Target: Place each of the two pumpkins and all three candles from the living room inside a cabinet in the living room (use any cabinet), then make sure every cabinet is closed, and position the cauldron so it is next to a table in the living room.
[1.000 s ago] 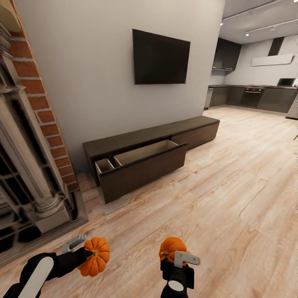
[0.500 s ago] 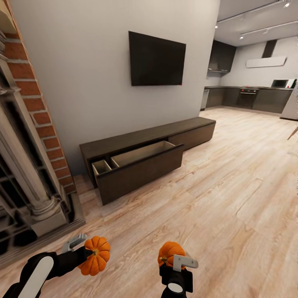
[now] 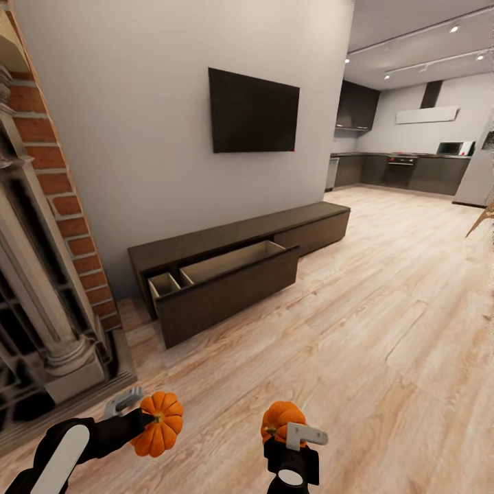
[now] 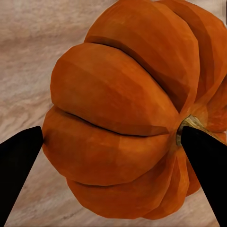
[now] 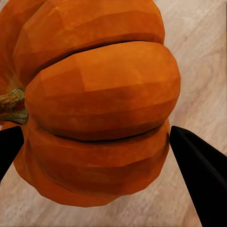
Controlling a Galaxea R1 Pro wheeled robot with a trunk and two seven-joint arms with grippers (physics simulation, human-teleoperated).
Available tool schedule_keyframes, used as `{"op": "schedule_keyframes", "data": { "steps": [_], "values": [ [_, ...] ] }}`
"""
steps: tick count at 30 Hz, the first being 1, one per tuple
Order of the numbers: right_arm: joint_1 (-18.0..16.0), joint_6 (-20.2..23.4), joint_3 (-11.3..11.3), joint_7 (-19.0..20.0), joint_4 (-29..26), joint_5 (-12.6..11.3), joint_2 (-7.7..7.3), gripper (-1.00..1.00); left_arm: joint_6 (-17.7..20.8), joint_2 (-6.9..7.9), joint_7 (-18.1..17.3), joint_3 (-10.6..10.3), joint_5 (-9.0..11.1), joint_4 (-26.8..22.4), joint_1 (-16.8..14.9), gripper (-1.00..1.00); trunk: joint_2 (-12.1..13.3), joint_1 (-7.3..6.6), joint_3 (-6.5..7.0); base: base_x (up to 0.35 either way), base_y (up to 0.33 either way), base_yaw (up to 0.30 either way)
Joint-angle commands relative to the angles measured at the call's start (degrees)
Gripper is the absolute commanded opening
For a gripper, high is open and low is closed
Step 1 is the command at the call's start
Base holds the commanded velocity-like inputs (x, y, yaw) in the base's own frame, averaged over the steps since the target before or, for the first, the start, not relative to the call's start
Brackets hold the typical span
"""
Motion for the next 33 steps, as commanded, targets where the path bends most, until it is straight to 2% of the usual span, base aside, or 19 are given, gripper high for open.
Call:
{"op": "schedule_keyframes", "data": {
  "steps": [1, 24, 33],
  "values": [
    [0.00, 0.03, 0.00, -0.17, 0.00, -0.01, 0.00, -1.00, 0.02, 0.00, 0.02, 0.00, -0.01, 0.01, 0.00, -1.00, 0.02, -0.02, 0.13, 0.000, 0.000, -0.069],
    [0.00, 0.03, 0.03, -0.16, -0.26, 0.14, 0.00, -1.00, -0.02, 0.00, 0.02, 0.00, -0.01, 0.01, 0.00, -1.00, 8.88, -4.89, 2.12, 0.000, 0.000, -0.069],
    [0.00, -0.45, 0.59, -0.16, -0.23, 0.45, -0.63, -1.00, -0.03, -0.08, 0.02, 0.00, -0.01, 0.01, 0.00, -1.00, 12.49, -6.87, 3.27, 0.000, 0.000, -0.025]
  ]
}}
